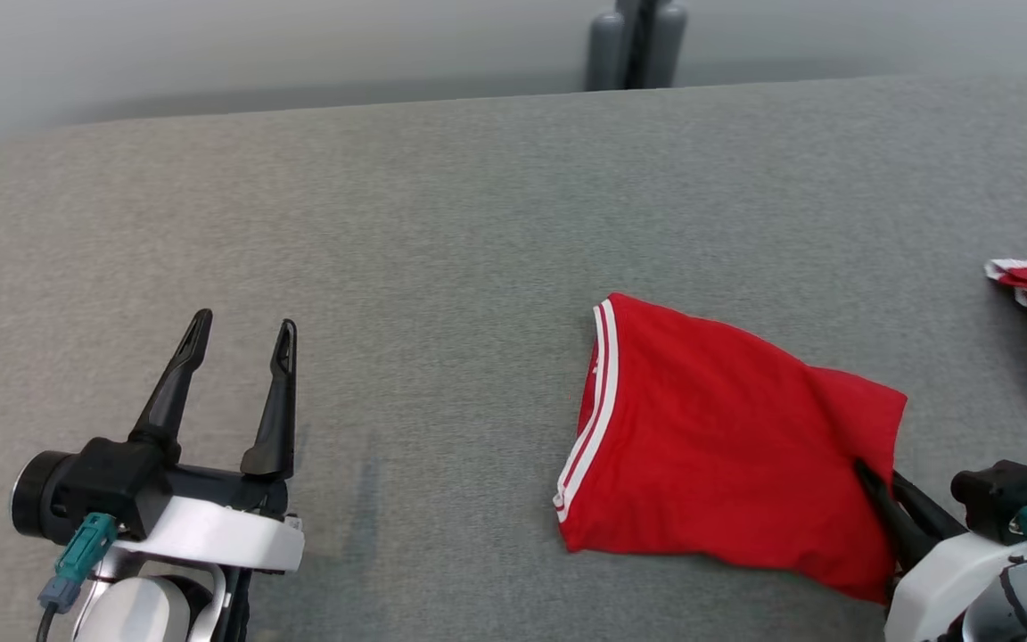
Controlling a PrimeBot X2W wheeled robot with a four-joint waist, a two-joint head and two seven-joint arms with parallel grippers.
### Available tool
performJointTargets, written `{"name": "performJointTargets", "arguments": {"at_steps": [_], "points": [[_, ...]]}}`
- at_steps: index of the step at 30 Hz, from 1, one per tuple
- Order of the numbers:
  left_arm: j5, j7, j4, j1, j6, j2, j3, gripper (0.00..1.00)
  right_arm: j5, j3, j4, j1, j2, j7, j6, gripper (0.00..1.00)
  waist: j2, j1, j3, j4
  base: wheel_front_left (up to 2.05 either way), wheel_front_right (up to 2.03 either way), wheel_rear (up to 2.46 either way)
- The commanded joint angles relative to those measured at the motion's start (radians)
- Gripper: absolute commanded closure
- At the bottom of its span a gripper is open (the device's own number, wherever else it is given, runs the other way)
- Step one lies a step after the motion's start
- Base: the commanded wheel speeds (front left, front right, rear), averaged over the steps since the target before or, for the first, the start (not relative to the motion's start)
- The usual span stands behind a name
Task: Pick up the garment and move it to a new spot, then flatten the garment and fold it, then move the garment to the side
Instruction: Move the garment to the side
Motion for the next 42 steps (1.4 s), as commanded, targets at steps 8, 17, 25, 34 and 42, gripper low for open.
{"name": "performJointTargets", "arguments": {"at_steps": [8,17,25,34,42], "points": [[0.022,0.052,-0.073,-0.039,-0.003,0.043,-0.009,0.0,-0.039,0.012,-0.049,-0.098,-0.093,-0.017,-0.001,1.0,0.0,0.0,0.054,-0.193,0.0,0.0,0.0],[0.041,0.12,-0.153,-0.059,-0.002,0.094,-0.004,0.0,-0.028,0.042,0.028,-0.351,-0.285,-0.102,-0.001,1.0,0.0,0.0,0.129,-0.267,0.0,0.0,0.0],[0.049,0.163,-0.208,-0.098,-0.014,0.127,-0.006,0.0,0.032,-0.031,0.184,-0.482,-0.425,-0.18,-0.001,1.0,0.0,0.0,0.203,-0.26,0.0,0.0,0.0],[0.053,0.186,-0.241,-0.126,-0.017,0.149,-0.006,0.0,0.046,-0.046,0.434,-0.595,-0.369,-0.211,-0.001,0.0,0.0,0.0,0.266,-0.246,0.0,0.0,0.0],[0.052,0.182,-0.235,-0.131,-0.008,0.143,-0.015,0.0,0.049,-0.1,0.604,-0.631,-0.29,-0.298,-0.001,0.0,0.0,0.0,0.273,-0.239,0.0,0.0,0.0]]}}
